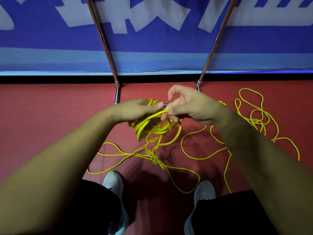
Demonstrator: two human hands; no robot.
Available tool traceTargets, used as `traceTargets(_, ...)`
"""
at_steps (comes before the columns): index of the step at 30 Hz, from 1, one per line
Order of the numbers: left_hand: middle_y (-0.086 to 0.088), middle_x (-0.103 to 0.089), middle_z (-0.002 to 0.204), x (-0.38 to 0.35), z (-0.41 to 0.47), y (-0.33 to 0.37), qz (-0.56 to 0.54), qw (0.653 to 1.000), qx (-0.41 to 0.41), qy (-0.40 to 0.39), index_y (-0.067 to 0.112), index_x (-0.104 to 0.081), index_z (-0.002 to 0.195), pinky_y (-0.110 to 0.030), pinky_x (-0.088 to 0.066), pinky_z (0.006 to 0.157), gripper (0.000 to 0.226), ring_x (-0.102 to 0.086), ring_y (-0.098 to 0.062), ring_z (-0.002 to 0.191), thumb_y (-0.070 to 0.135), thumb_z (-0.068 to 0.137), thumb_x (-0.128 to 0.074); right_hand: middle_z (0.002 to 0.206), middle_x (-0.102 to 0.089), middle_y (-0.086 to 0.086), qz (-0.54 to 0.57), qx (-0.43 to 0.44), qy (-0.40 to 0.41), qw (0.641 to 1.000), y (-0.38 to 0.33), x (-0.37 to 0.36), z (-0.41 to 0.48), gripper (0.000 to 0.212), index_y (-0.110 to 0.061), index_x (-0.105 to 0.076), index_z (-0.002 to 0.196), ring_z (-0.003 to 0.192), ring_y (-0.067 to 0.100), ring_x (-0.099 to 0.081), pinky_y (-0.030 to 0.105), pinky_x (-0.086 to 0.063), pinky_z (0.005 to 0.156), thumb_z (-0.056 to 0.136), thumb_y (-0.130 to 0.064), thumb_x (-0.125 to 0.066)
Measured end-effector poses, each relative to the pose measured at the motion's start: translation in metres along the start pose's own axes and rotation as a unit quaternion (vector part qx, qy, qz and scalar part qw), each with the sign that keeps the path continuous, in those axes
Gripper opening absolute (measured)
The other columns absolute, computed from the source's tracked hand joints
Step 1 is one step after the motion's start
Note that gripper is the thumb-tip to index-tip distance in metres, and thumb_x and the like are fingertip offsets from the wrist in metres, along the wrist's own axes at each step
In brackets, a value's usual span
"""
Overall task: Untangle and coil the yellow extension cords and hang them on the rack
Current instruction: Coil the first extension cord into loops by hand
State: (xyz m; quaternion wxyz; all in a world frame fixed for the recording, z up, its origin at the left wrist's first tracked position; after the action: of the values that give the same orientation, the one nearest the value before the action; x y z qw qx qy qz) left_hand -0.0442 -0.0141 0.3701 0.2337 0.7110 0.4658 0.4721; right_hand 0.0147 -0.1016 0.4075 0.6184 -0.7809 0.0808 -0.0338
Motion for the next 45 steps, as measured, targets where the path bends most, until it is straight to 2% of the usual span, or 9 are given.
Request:
traceTargets(6,-0.007,-0.066,0.067,-0.029,-0.008,0.012,0.055,0.990,-0.054,-0.120,-0.001,-0.058,0.101,-0.021,-0.045,0.048,0.034,-0.058,-0.012,0.052,0.022,0.085,-0.078,0.083,-0.070,0.022,-0.067,-0.016,0.008,0.998,0.005,0.004,-0.002,0.033,-0.011,-0.041,0.098,0.056,0.024,-0.056,0.035,-0.044,0.059,0.087,0.016,-0.057)
traceTargets(12,0.002,-0.066,0.074,-0.004,-0.007,0.008,0.018,0.997,-0.034,-0.065,0.016,-0.065,0.080,-0.027,-0.051,0.065,0.013,-0.058,-0.013,0.066,0.019,0.082,-0.078,0.064,-0.061,-0.008,-0.239,-0.065,-0.027,0.969,0.034,0.006,0.002,0.018,-0.016,-0.065,0.086,0.060,0.006,-0.054,0.026,-0.043,0.062,0.084,0.002,-0.067)
traceTargets(16,0.000,-0.065,0.072,0.022,-0.009,0.005,-0.005,0.999,-0.034,-0.004,0.018,-0.065,0.078,-0.035,-0.053,0.068,0.017,-0.059,-0.017,0.066,0.032,0.073,-0.075,0.075,-0.060,0.006,-0.333,-0.068,-0.056,0.939,0.050,0.010,-0.001,0.006,-0.014,-0.062,0.084,0.071,0.009,-0.051,0.037,-0.045,0.069,0.086,-0.011,-0.067)
traceTargets(18,-0.005,-0.065,0.071,0.033,-0.009,0.000,-0.006,0.999,-0.015,0.030,0.015,-0.062,0.081,-0.041,-0.055,0.062,0.030,-0.061,-0.022,0.061,0.039,0.070,-0.077,0.075,-0.059,0.000,-0.295,-0.077,-0.059,0.951,0.054,0.011,-0.002,0.009,-0.013,-0.060,0.087,0.071,0.005,-0.051,0.024,-0.043,0.067,0.087,-0.006,-0.066)
traceTargets(23,-0.001,-0.053,0.052,0.039,-0.007,-0.006,-0.004,0.997,0.016,0.081,0.017,-0.054,0.073,-0.024,-0.036,0.043,0.031,-0.046,-0.020,0.044,0.034,0.081,-0.078,0.064,-0.049,-0.001,-0.300,-0.063,0.043,0.951,0.052,0.024,0.006,0.013,-0.011,-0.058,0.081,0.058,0.008,-0.042,0.029,-0.037,0.057,0.077,0.002,-0.058)
traceTargets(30,0.001,-0.059,0.058,0.070,-0.015,-0.017,-0.137,0.971,0.030,0.193,0.012,-0.062,0.080,-0.020,-0.039,0.044,0.019,-0.053,-0.013,0.045,0.026,0.087,-0.073,0.096,-0.067,0.008,-0.136,-0.091,0.229,0.960,0.063,0.089,-0.011,0.044,-0.010,-0.065,0.101,0.076,0.022,-0.067,0.034,-0.062,0.064,0.085,0.020,-0.036)
traceTargets(35,-0.003,-0.060,0.063,0.089,-0.022,-0.029,-0.197,0.940,0.044,0.276,0.014,-0.062,0.078,-0.031,-0.044,0.057,0.025,-0.057,-0.021,0.054,0.035,0.078,-0.075,0.100,-0.069,0.016,-0.205,-0.157,0.339,0.905,0.084,0.127,-0.038,0.044,-0.005,-0.065,0.096,0.042,0.015,-0.054,0.023,-0.048,0.040,0.080,0.018,-0.031)
traceTargets(40,-0.008,-0.054,0.055,0.076,-0.021,-0.008,-0.217,0.955,-0.017,0.202,0.011,-0.058,0.073,-0.029,-0.037,0.052,0.029,-0.050,-0.026,0.054,0.034,0.081,-0.073,0.080,-0.072,0.018,-0.255,-0.172,0.303,0.902,0.089,0.118,-0.024,0.037,-0.019,-0.065,0.071,0.055,0.016,-0.051,0.023,-0.044,0.052,0.075,0.012,-0.045)
traceTargets(45,-0.012,-0.045,0.056,0.050,-0.015,0.014,-0.240,0.961,-0.072,0.113,-0.003,-0.054,0.082,-0.045,-0.025,0.053,0.055,-0.039,-0.037,0.063,0.047,0.072,-0.073,0.063,-0.059,-0.009,-0.234,-0.112,0.114,0.959,0.070,0.054,-0.004,0.032,-0.036,-0.064,0.106,0.058,0.015,-0.051,0.026,-0.043,0.059,0.092,-0.007,-0.058)
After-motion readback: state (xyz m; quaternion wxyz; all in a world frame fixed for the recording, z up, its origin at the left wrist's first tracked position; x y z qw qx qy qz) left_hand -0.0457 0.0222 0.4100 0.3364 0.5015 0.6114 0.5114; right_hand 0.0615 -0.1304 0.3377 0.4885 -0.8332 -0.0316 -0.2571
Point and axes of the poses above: each hand's wrist, its own z-axis towards the middle knuckle, its own x-axis out of the back of the hand, y = z × x, the point moved 10 cm from there along z, towards the middle knuckle
